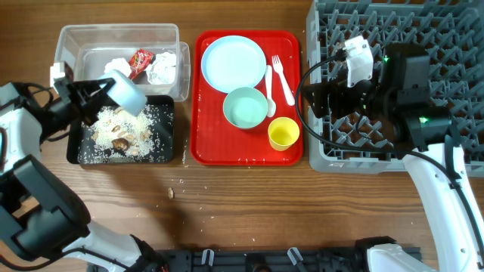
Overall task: Sort waste into correct bins and load items into the dishwasher rack
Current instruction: 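Tip the rice bowl over the black tray with the left gripper, then carry the emptied bowl back onto the red tray with the left gripper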
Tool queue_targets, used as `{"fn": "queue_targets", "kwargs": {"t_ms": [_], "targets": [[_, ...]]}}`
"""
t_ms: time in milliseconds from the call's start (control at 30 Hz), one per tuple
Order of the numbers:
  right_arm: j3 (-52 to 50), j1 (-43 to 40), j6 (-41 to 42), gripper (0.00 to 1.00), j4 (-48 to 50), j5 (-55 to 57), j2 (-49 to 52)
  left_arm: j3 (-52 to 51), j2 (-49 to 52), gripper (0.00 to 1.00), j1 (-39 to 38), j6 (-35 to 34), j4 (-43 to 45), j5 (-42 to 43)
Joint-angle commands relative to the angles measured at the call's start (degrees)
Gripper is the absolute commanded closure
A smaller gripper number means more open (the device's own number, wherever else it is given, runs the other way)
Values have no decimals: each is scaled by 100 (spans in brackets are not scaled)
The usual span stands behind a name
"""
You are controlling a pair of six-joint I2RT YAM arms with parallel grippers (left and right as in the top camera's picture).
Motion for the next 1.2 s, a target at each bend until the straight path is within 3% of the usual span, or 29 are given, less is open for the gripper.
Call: {"fn": "queue_targets", "kwargs": {"t_ms": [0,267,367,533,1033,1167], "targets": [[96,24,63,0,9,-92,50,-13,-444,96,-396,96,188,-479],[96,24,61,0,9,-92,50,-13,-1233,96,-1150,184,256,-2146],[96,24,63,0,7,-92,50,-13,-1366,96,-1117,103,323,-1696],[96,24,61,0,15,-92,50,-13,-1331,96,-739,-444,402,208],[96,24,61,0,-26,-92,50,-13,-1344,96,-684,-763,459,195],[96,24,57,0,-74,-90,50,-13,-1360,96,-411,-1207,715,195]]}}
